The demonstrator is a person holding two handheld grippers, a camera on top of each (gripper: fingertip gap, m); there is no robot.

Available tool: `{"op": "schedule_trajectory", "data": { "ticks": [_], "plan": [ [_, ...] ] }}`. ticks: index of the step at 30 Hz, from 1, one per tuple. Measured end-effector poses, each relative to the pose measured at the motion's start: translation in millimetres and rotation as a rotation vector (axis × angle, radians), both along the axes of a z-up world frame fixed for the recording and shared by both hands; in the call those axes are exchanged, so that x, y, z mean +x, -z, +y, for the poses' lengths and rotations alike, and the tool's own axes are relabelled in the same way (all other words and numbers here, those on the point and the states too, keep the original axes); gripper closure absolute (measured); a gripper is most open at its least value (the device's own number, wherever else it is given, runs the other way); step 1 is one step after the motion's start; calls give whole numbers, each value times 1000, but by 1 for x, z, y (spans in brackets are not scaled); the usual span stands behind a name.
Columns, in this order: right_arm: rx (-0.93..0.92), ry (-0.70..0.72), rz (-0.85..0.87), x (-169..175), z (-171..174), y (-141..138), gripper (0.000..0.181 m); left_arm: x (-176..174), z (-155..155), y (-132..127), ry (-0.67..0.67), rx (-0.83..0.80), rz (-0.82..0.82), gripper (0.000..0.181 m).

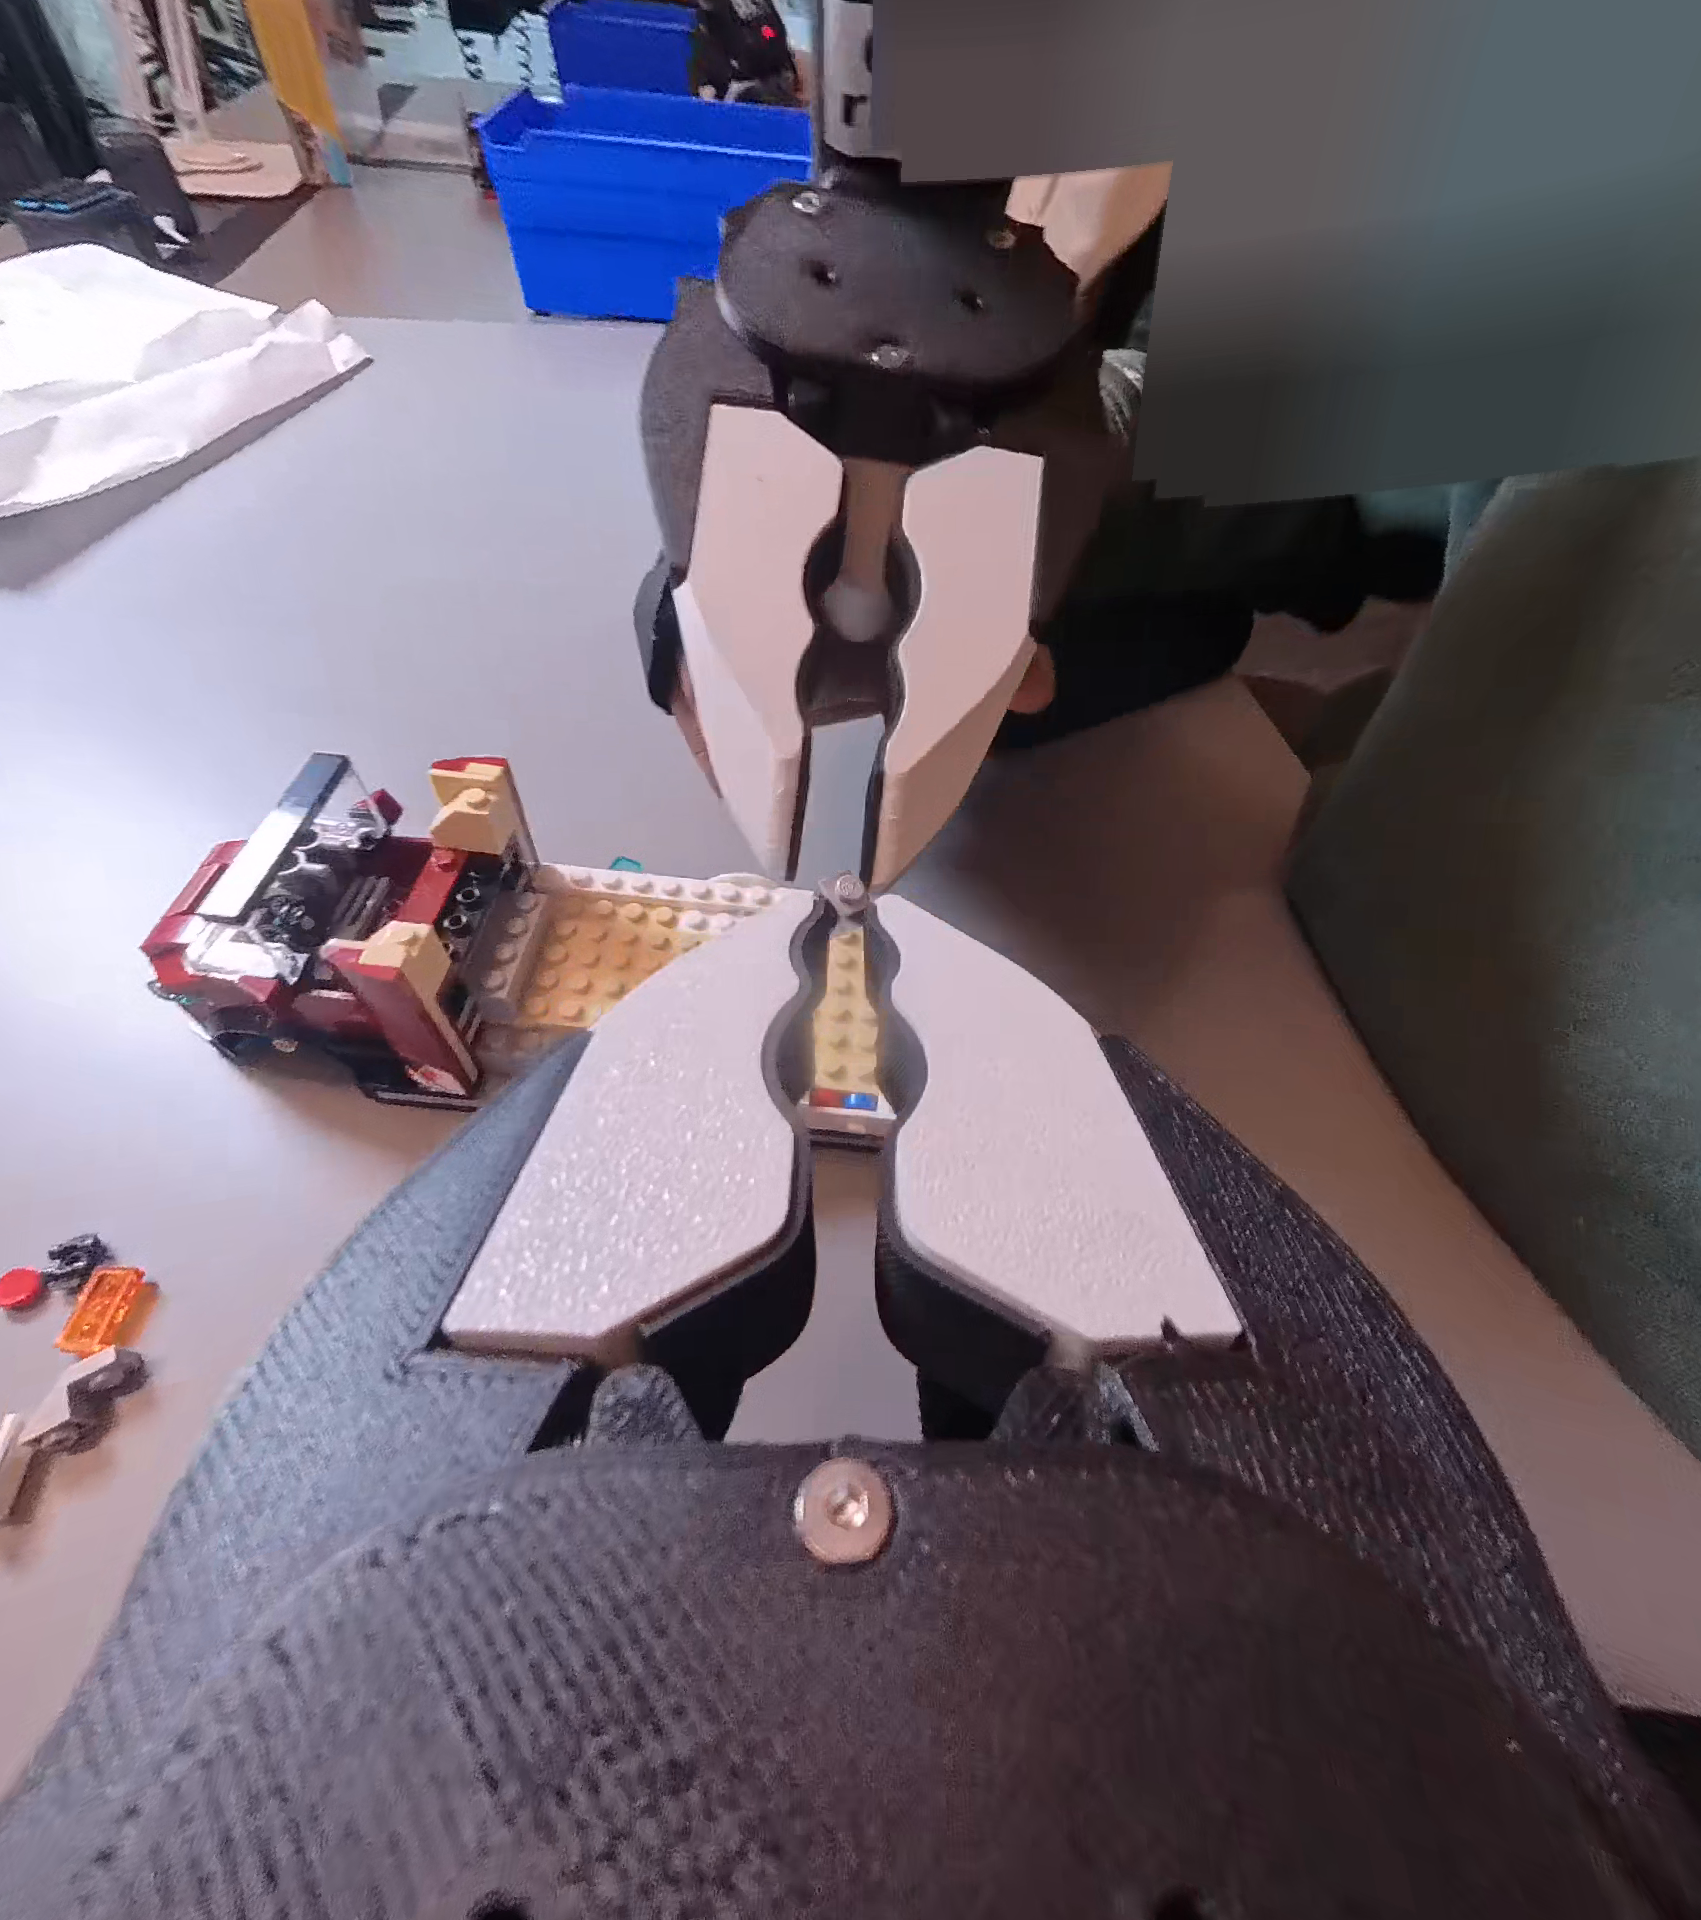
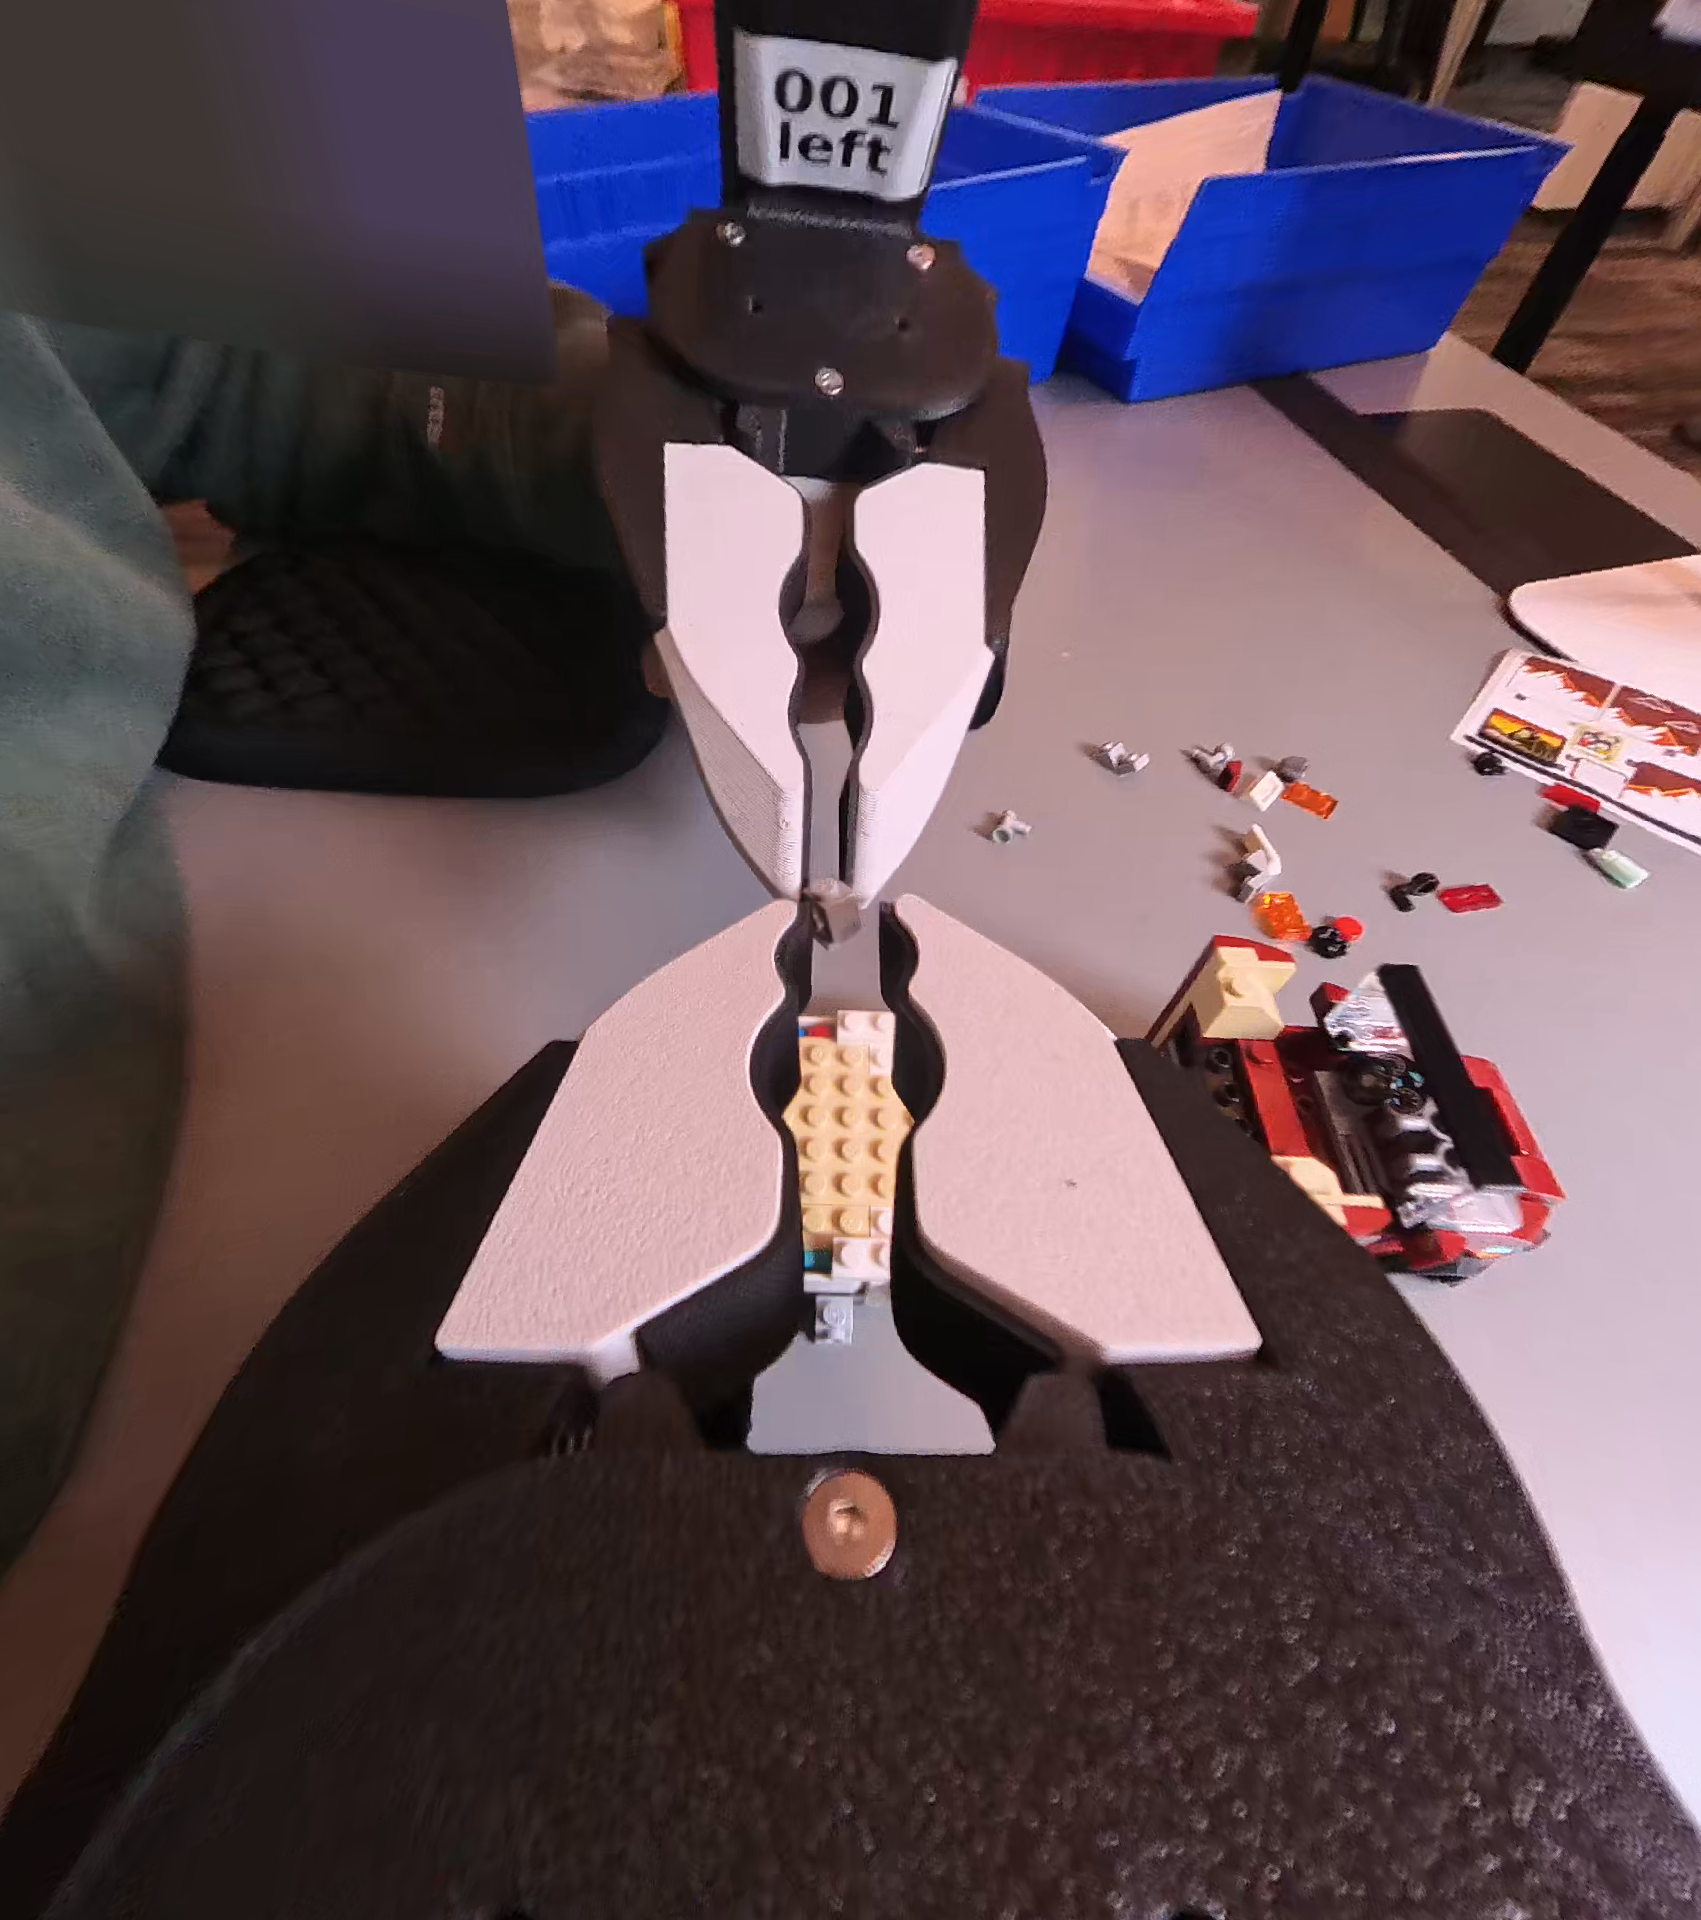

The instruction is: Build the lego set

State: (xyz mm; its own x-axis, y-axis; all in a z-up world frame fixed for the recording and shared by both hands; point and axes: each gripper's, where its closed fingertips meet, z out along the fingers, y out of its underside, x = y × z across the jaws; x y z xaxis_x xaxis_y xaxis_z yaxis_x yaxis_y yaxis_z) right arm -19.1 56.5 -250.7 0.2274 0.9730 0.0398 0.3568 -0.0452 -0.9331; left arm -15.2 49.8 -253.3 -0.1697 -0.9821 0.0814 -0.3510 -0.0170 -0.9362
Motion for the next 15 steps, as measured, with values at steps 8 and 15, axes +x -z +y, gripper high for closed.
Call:
{"op": "schedule_trajectory", "data": {
  "ticks": [8,15],
  "plan": [
    [-24,-60,-40,-5,-10,8,172,-2,-9,7,64,57,51,175],
    [16,13,34,-3,0,-6,173,0,2,-8,1,20,-35,174]
  ]
}}
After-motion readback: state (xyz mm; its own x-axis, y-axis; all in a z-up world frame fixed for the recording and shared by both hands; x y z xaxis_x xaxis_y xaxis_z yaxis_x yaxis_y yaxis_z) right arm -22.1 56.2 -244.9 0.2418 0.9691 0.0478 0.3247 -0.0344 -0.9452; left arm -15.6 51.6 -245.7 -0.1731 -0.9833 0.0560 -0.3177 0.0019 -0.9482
